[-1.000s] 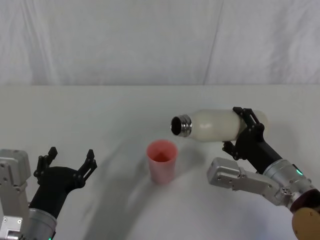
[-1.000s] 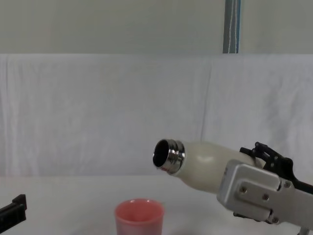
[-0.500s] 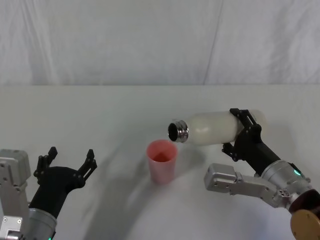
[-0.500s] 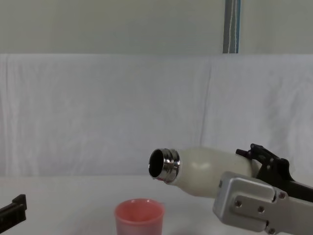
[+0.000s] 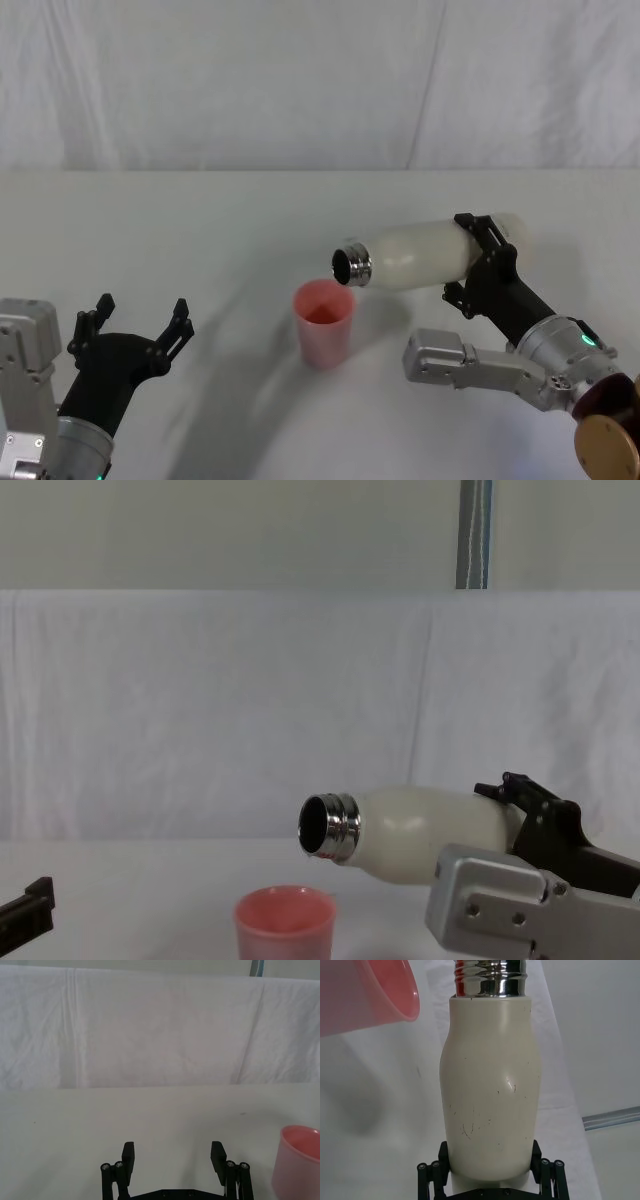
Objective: Grasp the thermos with one hand and pour water into the cup lid.
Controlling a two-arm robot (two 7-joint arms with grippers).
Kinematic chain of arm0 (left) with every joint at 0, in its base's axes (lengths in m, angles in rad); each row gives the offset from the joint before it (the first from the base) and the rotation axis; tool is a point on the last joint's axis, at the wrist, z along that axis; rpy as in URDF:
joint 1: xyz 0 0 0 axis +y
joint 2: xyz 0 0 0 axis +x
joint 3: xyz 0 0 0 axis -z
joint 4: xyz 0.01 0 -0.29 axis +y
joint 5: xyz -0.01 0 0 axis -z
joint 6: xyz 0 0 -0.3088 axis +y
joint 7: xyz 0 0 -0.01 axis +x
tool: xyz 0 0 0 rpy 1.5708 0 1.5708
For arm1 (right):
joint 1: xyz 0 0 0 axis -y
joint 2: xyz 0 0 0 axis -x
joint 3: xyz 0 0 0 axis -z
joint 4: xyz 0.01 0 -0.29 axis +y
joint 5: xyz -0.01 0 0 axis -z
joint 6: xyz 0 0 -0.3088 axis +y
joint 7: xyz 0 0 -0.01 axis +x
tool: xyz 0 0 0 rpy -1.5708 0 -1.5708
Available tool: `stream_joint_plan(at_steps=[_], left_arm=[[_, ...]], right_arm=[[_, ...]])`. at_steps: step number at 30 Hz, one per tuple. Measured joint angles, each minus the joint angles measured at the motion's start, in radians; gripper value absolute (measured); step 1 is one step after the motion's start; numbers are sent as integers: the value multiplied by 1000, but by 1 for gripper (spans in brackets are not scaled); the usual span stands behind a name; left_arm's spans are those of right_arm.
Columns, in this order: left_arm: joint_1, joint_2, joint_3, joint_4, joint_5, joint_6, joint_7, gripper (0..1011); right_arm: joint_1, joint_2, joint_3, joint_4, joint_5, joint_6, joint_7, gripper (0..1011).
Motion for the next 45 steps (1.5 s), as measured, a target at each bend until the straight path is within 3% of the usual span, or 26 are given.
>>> stream_joint_plan(at_steps=[45], left_arm=[[0,0,0,0,0,0,0,1001]], right_arm=[[70,5,-59,56,-69,10,-31,950]])
